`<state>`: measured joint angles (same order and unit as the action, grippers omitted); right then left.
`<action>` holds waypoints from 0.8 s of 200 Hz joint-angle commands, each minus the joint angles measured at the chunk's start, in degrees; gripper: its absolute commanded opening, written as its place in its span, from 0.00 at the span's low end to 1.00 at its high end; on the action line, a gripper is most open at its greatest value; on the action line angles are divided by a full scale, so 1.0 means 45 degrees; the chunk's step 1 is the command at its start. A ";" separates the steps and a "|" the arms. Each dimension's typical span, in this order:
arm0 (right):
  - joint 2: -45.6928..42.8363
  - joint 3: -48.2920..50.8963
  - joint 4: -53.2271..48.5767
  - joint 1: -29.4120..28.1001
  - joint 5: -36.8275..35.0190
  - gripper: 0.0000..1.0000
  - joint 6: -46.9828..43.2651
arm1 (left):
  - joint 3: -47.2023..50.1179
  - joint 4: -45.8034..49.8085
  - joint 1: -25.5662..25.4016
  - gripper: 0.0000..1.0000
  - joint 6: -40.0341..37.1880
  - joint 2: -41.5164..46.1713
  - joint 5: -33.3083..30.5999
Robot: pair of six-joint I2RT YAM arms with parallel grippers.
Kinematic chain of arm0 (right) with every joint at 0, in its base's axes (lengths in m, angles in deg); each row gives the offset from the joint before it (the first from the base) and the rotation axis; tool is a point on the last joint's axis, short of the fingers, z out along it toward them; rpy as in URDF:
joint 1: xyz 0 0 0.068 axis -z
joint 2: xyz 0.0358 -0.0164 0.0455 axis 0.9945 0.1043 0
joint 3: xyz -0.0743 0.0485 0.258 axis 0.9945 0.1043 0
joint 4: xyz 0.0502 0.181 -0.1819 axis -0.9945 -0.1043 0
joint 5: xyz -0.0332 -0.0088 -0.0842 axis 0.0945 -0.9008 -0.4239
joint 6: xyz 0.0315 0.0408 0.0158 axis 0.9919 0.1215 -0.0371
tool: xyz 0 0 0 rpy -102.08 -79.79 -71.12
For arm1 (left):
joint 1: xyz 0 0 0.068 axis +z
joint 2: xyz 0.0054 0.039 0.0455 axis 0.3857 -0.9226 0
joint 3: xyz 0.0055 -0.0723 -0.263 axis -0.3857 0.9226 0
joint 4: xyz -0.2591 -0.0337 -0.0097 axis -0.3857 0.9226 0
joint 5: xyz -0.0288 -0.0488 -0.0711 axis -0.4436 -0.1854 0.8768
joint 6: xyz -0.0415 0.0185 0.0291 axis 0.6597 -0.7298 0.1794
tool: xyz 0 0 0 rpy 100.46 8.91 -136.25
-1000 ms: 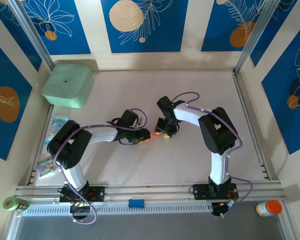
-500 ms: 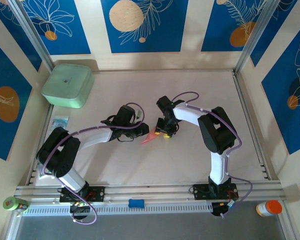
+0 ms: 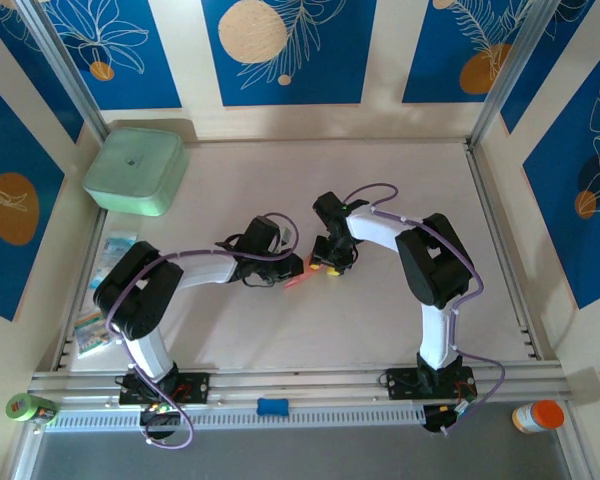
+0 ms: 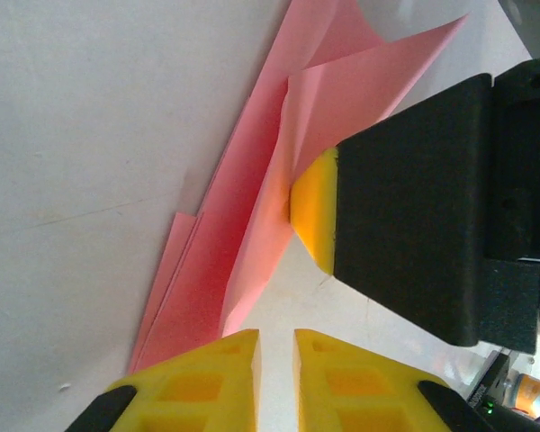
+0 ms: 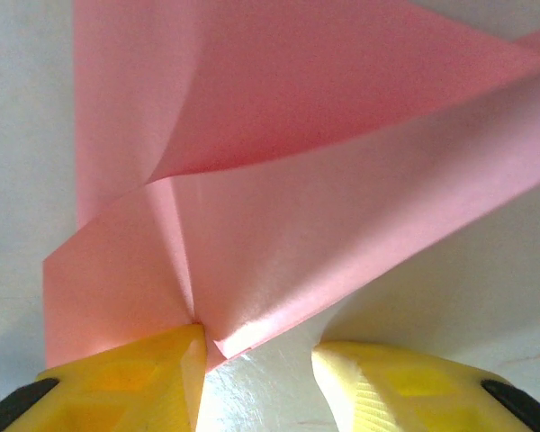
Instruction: Fold a paper plane with a square sheet of paper (pick it up from the middle)
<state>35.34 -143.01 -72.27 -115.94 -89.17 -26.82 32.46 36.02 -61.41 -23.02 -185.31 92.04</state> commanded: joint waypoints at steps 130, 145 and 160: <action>0.2180 0.1120 -0.0058 0.0043 -0.1530 0.43 0.0058 | -0.0711 0.1054 -0.0366 0.17 -0.0145 -0.0252 -0.0794; 0.2188 0.1118 -0.0060 0.0053 -0.1537 0.43 0.0057 | -0.0746 0.1229 -0.0379 0.17 -0.0164 -0.0386 -0.0944; 0.2173 0.1130 -0.0071 0.0043 -0.1533 0.43 0.0051 | -0.0751 0.1272 -0.0371 0.17 -0.0116 -0.0498 -0.1021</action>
<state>35.38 -143.01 -72.36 -115.87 -89.19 -26.82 30.30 39.17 -62.70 -23.04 -186.18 89.20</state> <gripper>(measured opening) 0.424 0.169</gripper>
